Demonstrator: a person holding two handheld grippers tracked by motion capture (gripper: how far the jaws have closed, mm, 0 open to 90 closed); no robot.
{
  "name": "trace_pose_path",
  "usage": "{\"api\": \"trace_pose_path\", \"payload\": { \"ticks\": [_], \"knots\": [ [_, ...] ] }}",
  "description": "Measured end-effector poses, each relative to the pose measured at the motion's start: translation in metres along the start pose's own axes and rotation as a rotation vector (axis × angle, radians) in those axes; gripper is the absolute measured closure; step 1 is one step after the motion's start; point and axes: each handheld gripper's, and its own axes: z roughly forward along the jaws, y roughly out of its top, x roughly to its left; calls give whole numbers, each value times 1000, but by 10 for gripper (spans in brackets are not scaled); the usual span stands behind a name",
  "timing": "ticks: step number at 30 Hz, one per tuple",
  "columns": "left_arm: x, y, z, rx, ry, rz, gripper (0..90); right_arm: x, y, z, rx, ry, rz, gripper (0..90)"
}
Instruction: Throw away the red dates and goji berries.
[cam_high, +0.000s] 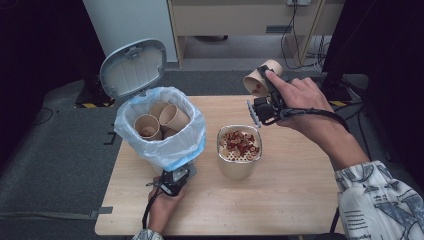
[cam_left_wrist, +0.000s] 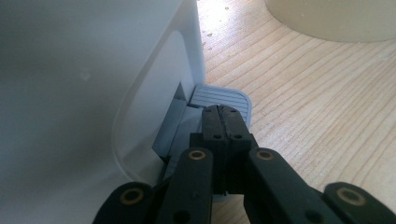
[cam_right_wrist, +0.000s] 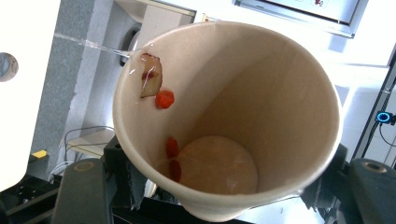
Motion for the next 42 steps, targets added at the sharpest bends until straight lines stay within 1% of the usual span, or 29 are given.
{"api": "trace_pose_path", "payload": {
  "ticks": [10,20,25,33,36,38,39,40,41,42],
  "knots": [
    [0,0,0,0,-1,0,892,-3,-1,-1,1,-9,4,312],
    [0,0,0,0,-1,0,892,-2,1,-1,0,-20,-12,311],
    [0,0,0,0,-1,0,892,-1,1,-1,3,-13,-21,311],
    [0,0,0,1,-2,-1,892,0,1,-1,2,-15,-27,311],
    [1,0,0,1,-3,-2,892,2,2,0,-7,3,17,310],
    [1,0,0,1,-3,-2,892,4,1,1,-17,25,52,310],
    [0,0,0,1,-3,-2,892,6,1,2,-18,26,57,310],
    [1,0,0,0,-4,-3,892,7,1,3,-19,36,66,310],
    [1,0,0,0,-4,-3,892,9,0,4,-31,49,90,310],
    [1,0,0,1,-4,-3,892,10,0,5,-31,59,109,310]
  ]
}}
